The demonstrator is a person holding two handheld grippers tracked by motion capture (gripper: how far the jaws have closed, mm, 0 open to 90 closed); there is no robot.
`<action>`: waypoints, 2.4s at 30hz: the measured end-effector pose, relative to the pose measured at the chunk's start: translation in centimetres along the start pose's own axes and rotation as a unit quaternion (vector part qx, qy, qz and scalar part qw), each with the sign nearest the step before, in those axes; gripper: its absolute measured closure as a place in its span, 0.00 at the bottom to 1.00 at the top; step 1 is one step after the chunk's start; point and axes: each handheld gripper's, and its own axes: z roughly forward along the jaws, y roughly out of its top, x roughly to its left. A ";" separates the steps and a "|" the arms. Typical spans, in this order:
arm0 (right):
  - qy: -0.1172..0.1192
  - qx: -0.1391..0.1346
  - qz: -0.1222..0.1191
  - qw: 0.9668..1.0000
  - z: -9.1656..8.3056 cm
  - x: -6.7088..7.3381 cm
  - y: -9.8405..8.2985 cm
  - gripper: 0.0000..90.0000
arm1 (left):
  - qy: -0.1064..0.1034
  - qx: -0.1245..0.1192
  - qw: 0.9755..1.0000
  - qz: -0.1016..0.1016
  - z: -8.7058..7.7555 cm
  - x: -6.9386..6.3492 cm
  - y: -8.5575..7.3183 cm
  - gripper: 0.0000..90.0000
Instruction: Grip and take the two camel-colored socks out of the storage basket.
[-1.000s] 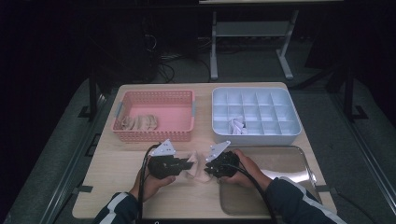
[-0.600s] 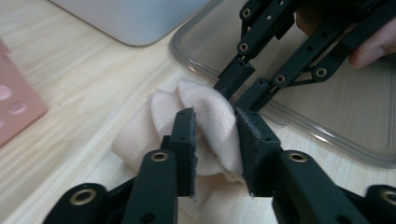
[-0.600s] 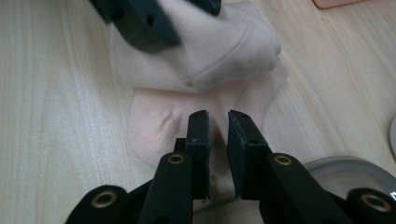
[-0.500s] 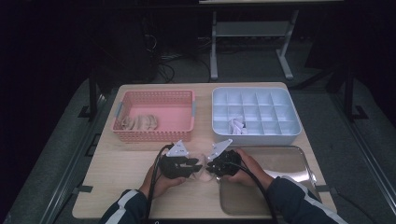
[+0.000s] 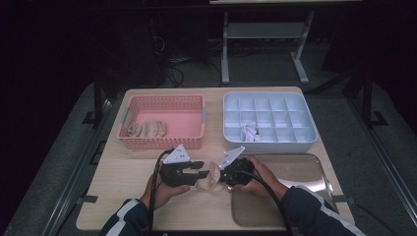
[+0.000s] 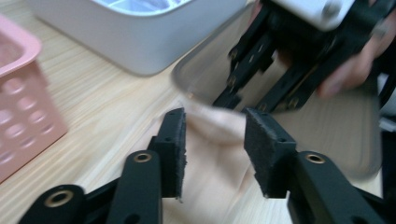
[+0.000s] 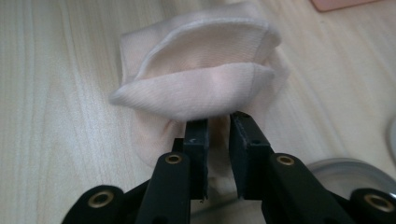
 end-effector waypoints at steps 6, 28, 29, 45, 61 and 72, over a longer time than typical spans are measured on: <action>-0.010 -0.040 0.020 0.999 -2.5 -0.5 0.3 0.83 | -0.020 0.045 0.999 -0.006 0.9 0.3 -2.4 0.78; -0.005 -0.084 -0.011 0.996 -2.6 2.6 2.8 0.83 | -0.017 0.075 0.997 0.009 2.5 0.1 -3.6 0.81; -0.010 -0.076 -0.020 0.997 -2.2 2.6 2.8 0.83 | -0.017 0.075 0.997 0.010 2.5 0.1 -3.6 0.81; 0.001 -0.008 -0.011 1.000 1.2 1.2 1.1 0.85 | 0.016 0.045 0.995 -0.085 2.5 2.2 -4.1 0.50; -0.004 -0.001 -0.024 1.000 1.3 1.4 1.4 0.85 | -0.039 0.041 0.995 -0.087 2.9 2.2 -3.7 0.90; 0.002 0.001 -0.029 1.000 1.5 1.3 1.7 0.85 | -0.058 -0.005 0.996 -0.068 1.9 1.3 -2.8 0.92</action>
